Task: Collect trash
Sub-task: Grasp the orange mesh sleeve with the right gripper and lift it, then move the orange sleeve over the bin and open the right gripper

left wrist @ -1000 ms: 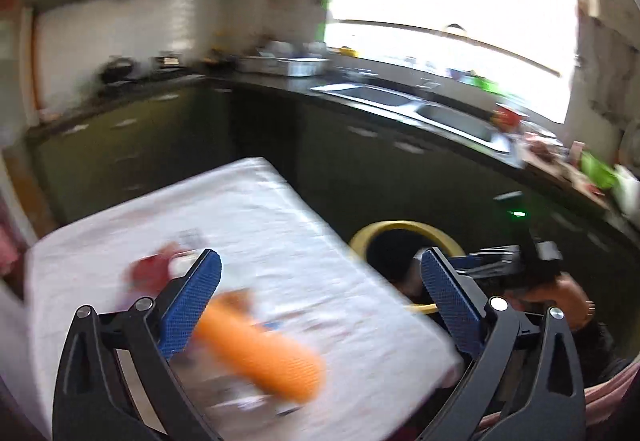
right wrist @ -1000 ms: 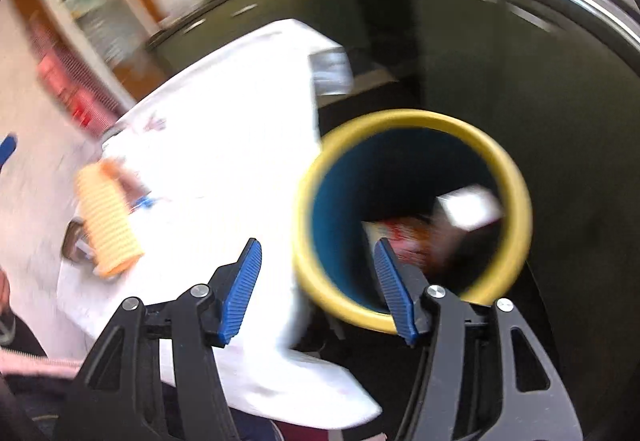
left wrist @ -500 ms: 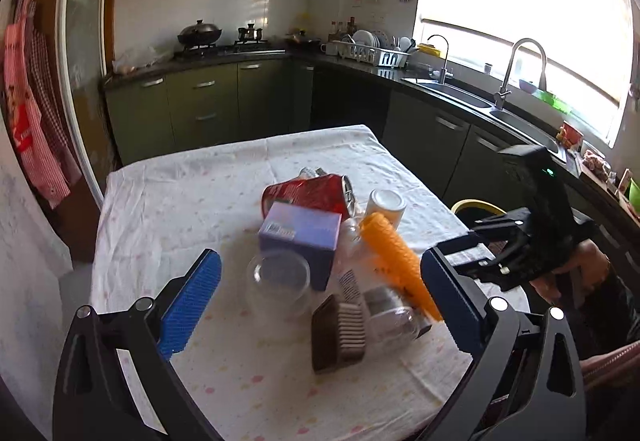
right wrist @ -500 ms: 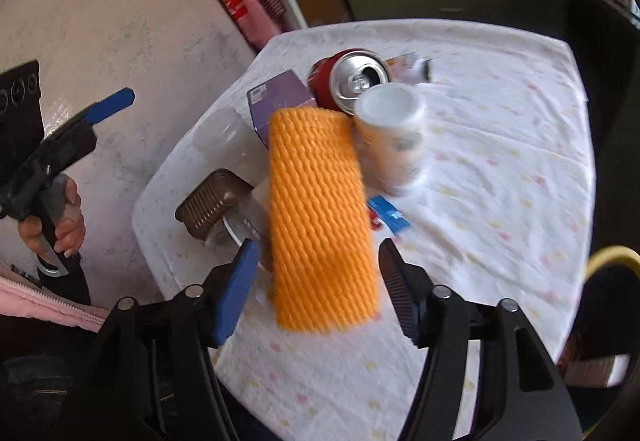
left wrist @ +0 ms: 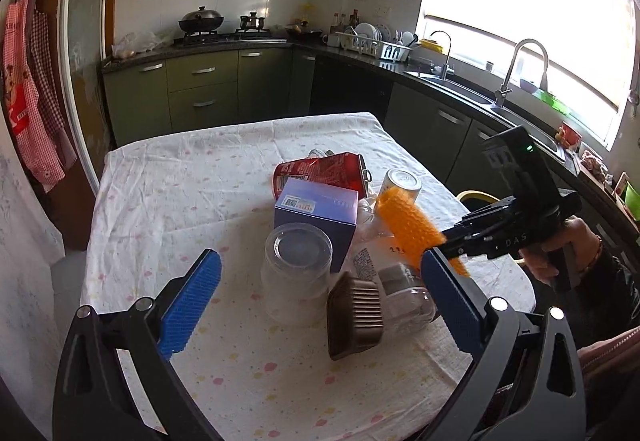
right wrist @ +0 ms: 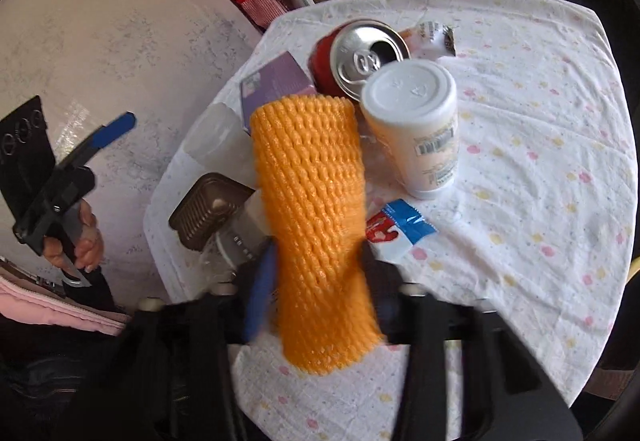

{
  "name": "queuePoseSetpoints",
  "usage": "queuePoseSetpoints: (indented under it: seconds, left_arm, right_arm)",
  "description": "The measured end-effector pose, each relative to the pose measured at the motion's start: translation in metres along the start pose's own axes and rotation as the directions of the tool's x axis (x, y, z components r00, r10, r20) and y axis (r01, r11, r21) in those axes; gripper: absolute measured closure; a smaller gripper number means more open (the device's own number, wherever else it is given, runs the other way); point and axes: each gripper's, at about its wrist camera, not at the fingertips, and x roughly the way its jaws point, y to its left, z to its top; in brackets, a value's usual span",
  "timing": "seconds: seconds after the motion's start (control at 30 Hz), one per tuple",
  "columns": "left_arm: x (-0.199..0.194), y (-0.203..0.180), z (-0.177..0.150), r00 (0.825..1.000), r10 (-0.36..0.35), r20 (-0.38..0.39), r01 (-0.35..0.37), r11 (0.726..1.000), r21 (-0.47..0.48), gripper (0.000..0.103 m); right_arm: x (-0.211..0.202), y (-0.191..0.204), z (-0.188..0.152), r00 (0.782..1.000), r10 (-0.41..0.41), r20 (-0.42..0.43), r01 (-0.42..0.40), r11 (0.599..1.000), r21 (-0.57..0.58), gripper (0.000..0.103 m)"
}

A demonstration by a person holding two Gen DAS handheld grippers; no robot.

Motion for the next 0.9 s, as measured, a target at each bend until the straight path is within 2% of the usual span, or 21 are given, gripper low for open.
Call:
queuePoseSetpoints:
  seconds: [0.03, 0.3, 0.37, 0.5, 0.6, 0.67, 0.77, 0.9]
  left_arm:
    - [0.001, 0.000, 0.000, 1.000, 0.000, -0.001, 0.000, 1.000, 0.001, 0.005]
    - [0.003, -0.006, 0.001, 1.000, -0.006, -0.007, 0.006, 1.000, 0.015, 0.005]
    - [0.003, -0.009, 0.002, 1.000, -0.008, -0.010, 0.008, 1.000, 0.026, 0.005]
    - [0.005, -0.015, 0.002, 1.000, -0.021, -0.014, 0.021, 0.999, 0.040, 0.005]
    - [0.008, -0.021, 0.003, 0.999, -0.037, -0.023, 0.038, 0.998, 0.048, 0.005]
    - [0.011, -0.026, 0.003, 0.999, -0.044, -0.029, 0.046, 0.997, 0.057, 0.005]
    - [0.014, -0.031, 0.004, 0.998, -0.049, -0.036, 0.051, 0.996, 0.067, 0.005]
    - [0.018, -0.039, 0.006, 0.998, -0.046, -0.046, 0.050, 0.995, 0.082, 0.005]
  right_arm:
    - [-0.003, 0.003, 0.000, 1.000, -0.001, 0.010, 0.001, 1.000, -0.005, 0.090]
    - [-0.049, 0.033, -0.011, 0.991, -0.045, 0.129, 0.052, 0.997, -0.055, 0.091]
    - [-0.069, 0.033, -0.015, 0.981, -0.088, 0.175, 0.097, 0.994, -0.041, 0.091]
    - [-0.122, 0.005, -0.035, 0.932, -0.243, 0.268, 0.227, 0.970, 0.087, 0.091]
    - [-0.152, -0.039, -0.056, 0.863, -0.432, 0.260, 0.374, 0.894, 0.246, 0.091]
    - [-0.162, -0.081, -0.073, 0.827, -0.529, 0.193, 0.440, 0.821, 0.364, 0.091]
    - [-0.160, -0.133, -0.092, 0.801, -0.592, 0.087, 0.495, 0.737, 0.461, 0.091]
    - [-0.146, -0.181, -0.108, 0.808, -0.589, 0.001, 0.502, 0.690, 0.521, 0.091]
